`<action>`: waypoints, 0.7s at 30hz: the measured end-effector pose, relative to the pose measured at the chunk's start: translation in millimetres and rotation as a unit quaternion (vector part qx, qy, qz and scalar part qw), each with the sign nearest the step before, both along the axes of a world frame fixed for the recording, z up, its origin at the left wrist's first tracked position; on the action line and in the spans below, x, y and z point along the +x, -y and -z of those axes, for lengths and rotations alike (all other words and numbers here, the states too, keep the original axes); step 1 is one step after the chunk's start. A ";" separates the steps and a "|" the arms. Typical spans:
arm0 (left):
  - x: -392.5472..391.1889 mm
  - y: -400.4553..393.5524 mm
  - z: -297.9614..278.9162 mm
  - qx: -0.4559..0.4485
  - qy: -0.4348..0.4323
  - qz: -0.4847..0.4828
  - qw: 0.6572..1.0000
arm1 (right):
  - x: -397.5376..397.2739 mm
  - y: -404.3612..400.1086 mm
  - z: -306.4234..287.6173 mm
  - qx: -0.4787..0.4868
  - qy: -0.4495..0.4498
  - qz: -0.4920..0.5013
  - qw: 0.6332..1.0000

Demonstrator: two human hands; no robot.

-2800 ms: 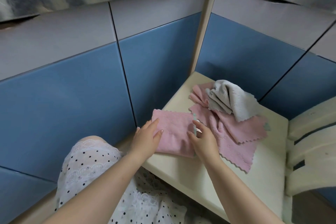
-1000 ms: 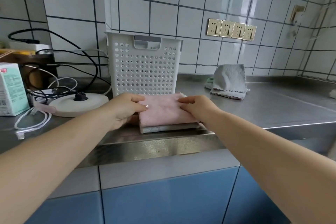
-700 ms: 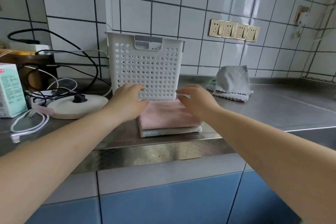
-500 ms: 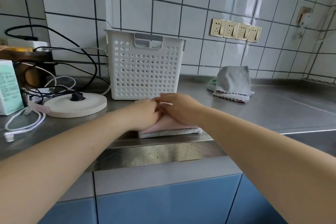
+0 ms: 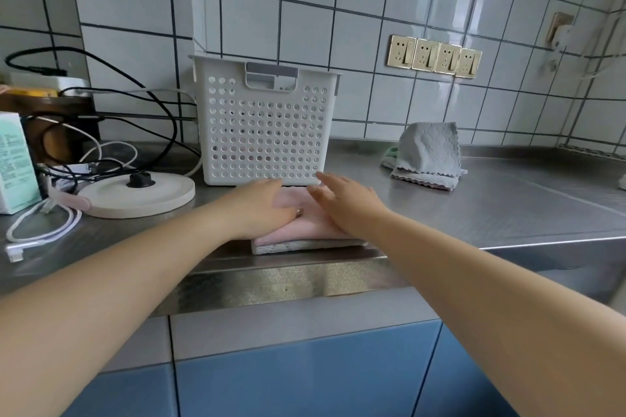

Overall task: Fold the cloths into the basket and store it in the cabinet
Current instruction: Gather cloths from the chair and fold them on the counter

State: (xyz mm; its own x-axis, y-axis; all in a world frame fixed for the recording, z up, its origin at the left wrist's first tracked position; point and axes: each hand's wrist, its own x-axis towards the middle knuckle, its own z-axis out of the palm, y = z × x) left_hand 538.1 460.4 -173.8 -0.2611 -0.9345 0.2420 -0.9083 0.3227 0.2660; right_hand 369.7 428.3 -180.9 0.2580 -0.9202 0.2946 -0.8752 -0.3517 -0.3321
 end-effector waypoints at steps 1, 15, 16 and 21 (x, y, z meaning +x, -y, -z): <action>-2.5 -2.1 -1.7 -0.035 -0.021 -0.009 0.999 | -8.7 -9.1 -2.6 -0.041 0.038 -0.002 0.998; -169.0 -53.9 8.7 -0.080 -0.219 0.226 0.946 | -200.8 -149.6 19.0 -0.123 0.099 0.122 0.980; -188.4 -60.0 17.4 -0.063 -0.222 0.248 0.941 | -221.1 -166.7 25.3 -0.118 0.096 0.151 0.977; -266.9 -97.6 66.6 -0.003 -0.221 0.314 0.923 | -293.5 -245.8 59.4 -0.070 0.081 0.269 0.957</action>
